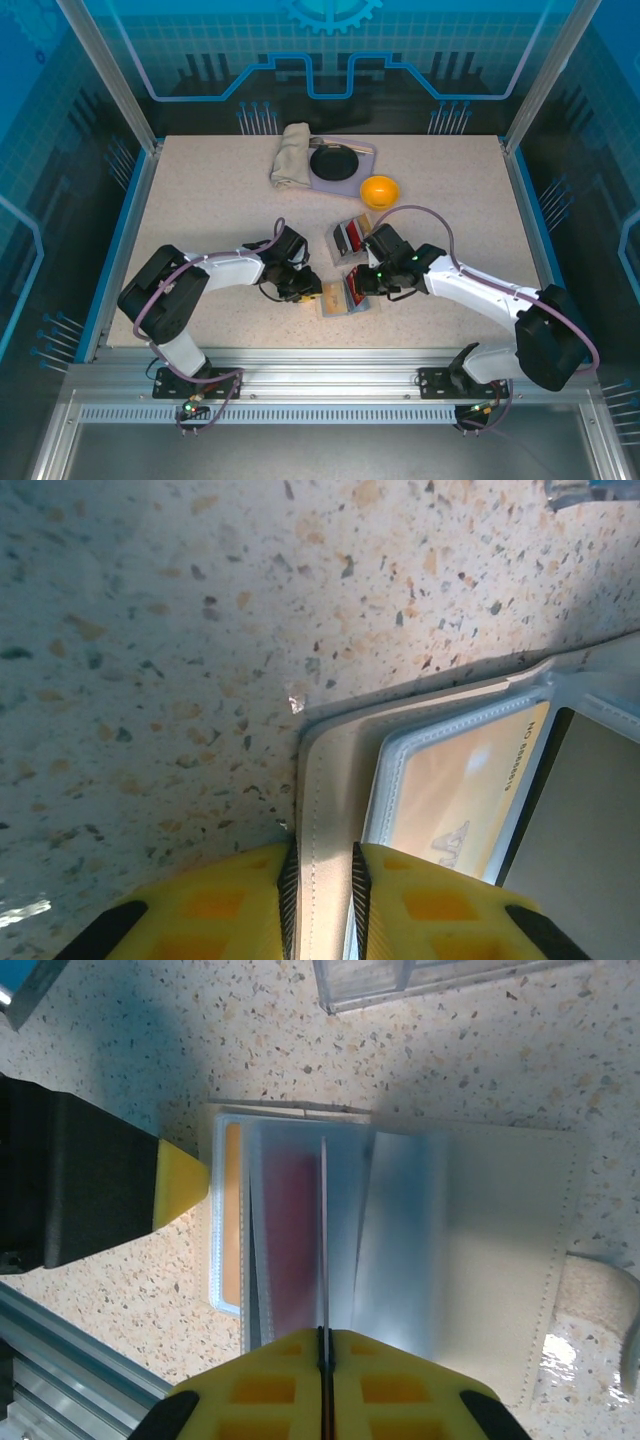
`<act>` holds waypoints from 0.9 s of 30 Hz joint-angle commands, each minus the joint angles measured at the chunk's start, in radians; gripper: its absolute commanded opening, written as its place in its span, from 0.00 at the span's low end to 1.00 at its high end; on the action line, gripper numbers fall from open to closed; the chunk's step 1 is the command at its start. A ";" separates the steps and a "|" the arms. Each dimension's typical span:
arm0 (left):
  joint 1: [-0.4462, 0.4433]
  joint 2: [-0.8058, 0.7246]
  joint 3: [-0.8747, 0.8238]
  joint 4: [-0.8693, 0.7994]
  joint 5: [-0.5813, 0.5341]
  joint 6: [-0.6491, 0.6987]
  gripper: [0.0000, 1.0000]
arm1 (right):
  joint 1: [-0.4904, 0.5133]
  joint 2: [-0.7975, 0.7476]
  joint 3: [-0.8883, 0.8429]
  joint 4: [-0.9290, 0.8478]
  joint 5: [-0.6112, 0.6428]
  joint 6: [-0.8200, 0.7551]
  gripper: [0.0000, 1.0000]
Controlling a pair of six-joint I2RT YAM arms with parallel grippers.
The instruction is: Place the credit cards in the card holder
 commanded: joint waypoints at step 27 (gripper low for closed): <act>-0.011 0.012 0.005 0.004 -0.009 0.010 0.18 | 0.070 -0.031 0.018 0.030 0.079 0.020 0.07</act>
